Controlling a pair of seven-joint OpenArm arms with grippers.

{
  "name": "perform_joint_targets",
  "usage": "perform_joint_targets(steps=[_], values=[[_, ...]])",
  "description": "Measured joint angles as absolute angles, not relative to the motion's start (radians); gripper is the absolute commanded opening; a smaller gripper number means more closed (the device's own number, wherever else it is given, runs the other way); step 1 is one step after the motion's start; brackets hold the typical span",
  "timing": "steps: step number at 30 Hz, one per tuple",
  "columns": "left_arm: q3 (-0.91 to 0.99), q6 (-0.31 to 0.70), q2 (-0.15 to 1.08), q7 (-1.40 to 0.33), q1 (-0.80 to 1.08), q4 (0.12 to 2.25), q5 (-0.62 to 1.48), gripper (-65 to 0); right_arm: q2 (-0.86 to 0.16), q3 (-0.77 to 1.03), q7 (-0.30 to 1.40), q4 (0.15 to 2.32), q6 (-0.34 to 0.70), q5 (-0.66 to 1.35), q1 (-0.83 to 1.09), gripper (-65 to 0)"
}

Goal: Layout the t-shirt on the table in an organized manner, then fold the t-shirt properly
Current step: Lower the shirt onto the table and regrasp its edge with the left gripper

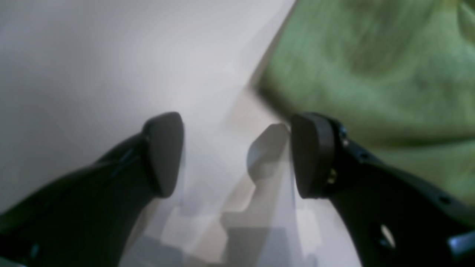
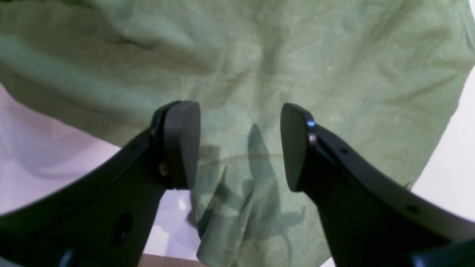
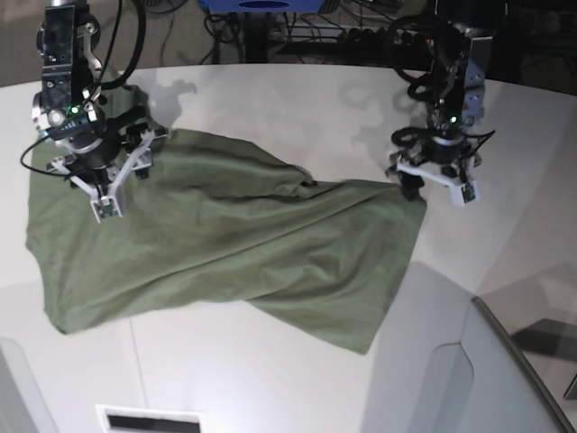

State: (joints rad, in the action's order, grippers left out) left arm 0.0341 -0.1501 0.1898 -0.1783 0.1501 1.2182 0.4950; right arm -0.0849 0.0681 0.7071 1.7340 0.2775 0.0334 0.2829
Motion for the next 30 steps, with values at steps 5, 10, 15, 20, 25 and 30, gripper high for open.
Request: perform_joint_targets(steps=[5, 10, 15, 20, 25, 30], values=[[0.024, -0.150, 0.155, -0.154, 0.108, 1.181, 0.488, -20.7, -0.083, 0.068, 0.708, 1.734, 0.280, 0.033, 0.297, -33.2], [0.024, -0.131, 0.128, -0.191, 0.103, 1.209, 0.499, -20.9, -0.083, 0.065, 0.704, 1.723, 0.280, 0.035, 0.294, -33.2], [0.022, -0.097, 0.121, -0.182, 0.095, 1.196, 0.501, -20.9, -0.091, 0.061, 0.707, 1.667, 0.278, 0.034, 0.294, -33.2], [0.025, -0.098, 0.116, -0.163, 0.021, 1.107, 0.493, -21.7, -0.098, 0.059, 0.666, 1.651, 0.277, 0.030, 0.292, -33.2], [0.026, -0.102, 0.111, -0.190, 0.038, 1.128, 0.501, -65.0, -0.098, 0.059, 0.656, 1.651, 0.278, 0.030, 0.292, -33.2], [0.033, -0.113, 0.109, -0.223, 0.115, 1.301, 0.500, -65.0, -0.097, 0.065, 0.653, 1.645, 0.278, 0.031, 0.274, -33.2]])
